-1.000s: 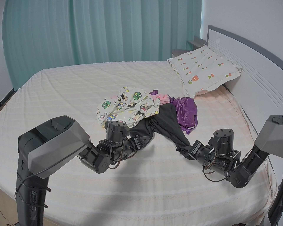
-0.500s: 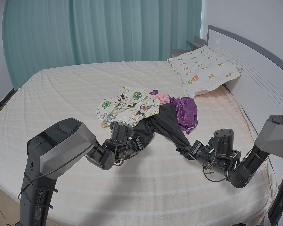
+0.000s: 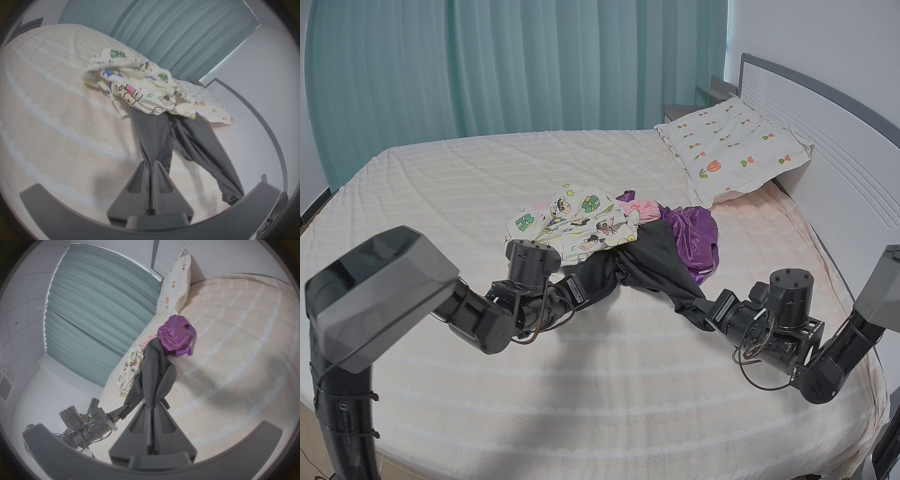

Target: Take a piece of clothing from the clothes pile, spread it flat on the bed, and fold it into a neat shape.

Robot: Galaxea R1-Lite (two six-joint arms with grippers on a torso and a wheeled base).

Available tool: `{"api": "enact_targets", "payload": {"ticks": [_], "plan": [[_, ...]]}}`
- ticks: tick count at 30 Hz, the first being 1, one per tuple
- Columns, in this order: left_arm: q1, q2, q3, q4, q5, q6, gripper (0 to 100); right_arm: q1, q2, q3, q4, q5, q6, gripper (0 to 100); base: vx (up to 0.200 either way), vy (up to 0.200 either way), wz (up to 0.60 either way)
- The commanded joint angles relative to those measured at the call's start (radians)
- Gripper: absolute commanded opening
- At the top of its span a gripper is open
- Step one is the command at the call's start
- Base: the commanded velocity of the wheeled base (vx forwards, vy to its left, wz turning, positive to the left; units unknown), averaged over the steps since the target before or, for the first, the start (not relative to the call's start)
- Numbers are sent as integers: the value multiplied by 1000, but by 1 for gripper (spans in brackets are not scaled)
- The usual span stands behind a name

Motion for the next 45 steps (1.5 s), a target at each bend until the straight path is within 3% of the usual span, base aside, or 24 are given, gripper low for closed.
{"api": "enact_targets", "payload": {"ticks": [1,5,10,19,25,27,32,41,45], "plan": [[-14,-376,231,-15,-9,-16,0,41,-248,95,-32,65,-8,0,0,0,0],[-33,-585,314,-17,-10,-16,0,64,-423,126,-24,108,-19,0,0,0,0],[-71,-752,321,-13,-3,-10,0,68,-603,108,-15,186,-64,0,0,0,0],[-63,-974,297,-7,2,8,0,59,-748,-37,-12,235,-90,0,0,0,0],[-57,-1024,320,22,2,47,0,30,-716,0,3,288,-88,0,0,0,0],[-54,-1027,384,45,3,54,0,25,-673,49,8,304,-88,0,0,0,0],[-57,-1019,512,40,-4,51,0,30,-590,91,-1,306,-84,0,0,0,0],[-63,-991,608,37,-7,45,0,30,-524,141,-4,300,-82,0,0,0,0],[-67,-993,639,37,-9,30,0,31,-517,157,-4,297,-82,0,-200,0,0]]}}
